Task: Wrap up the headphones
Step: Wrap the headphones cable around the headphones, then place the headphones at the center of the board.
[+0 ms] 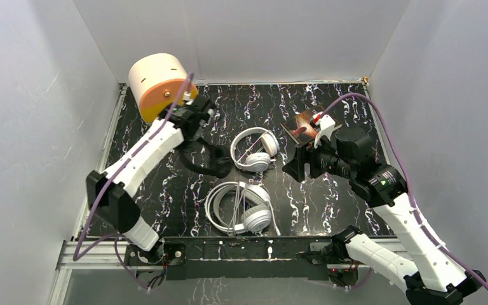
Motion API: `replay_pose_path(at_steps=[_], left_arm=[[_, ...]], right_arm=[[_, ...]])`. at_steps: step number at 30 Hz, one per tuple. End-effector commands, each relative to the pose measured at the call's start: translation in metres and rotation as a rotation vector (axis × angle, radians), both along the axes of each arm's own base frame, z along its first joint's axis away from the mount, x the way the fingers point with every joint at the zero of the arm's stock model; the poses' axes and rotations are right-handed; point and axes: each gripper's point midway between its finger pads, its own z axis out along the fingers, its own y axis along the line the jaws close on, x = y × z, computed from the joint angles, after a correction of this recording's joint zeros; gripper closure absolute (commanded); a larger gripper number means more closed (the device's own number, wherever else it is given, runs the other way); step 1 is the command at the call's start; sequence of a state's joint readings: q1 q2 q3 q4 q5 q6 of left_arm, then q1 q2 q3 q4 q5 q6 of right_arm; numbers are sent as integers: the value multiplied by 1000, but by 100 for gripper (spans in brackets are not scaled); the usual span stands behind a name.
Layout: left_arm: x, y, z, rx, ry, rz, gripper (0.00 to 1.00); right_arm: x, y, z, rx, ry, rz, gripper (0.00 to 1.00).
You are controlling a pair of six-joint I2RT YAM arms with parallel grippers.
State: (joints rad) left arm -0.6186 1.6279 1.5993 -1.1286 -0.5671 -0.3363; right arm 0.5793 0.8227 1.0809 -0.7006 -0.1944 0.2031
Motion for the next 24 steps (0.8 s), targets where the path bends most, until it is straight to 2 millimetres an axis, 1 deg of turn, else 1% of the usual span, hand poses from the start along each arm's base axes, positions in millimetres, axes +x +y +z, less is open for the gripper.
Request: replay_pose_path(at_steps=[1, 3, 6, 7, 10, 13, 16, 20, 24], left_arm=[[-28, 75, 21, 95, 7, 103, 100], [-33, 92, 16, 115, 23, 135, 100], [-38, 108, 1, 135, 55, 181, 100], [-39, 110, -3, 132, 65, 199, 100], [-37, 123, -19, 154, 111, 247, 100], [-29, 134, -27, 224, 136, 305, 100], [-21, 147, -34, 329, 152, 368, 100], [-14, 158, -58, 443, 165, 399, 100], [-15, 168, -71, 548, 152, 457, 100]], right_arm=[[0, 12, 20, 55, -64, 59, 19], [1, 15, 20, 55, -65, 75, 19], [1, 19, 19, 56, -59, 104, 19], [0, 22, 19, 64, -57, 124, 19], [-3, 30, 18, 82, -53, 170, 19], [-6, 36, 13, 92, -41, 211, 19], [-9, 42, 5, 107, -29, 250, 19], [-10, 50, -10, 127, -7, 290, 19], [-12, 55, -20, 142, 16, 319, 19]])
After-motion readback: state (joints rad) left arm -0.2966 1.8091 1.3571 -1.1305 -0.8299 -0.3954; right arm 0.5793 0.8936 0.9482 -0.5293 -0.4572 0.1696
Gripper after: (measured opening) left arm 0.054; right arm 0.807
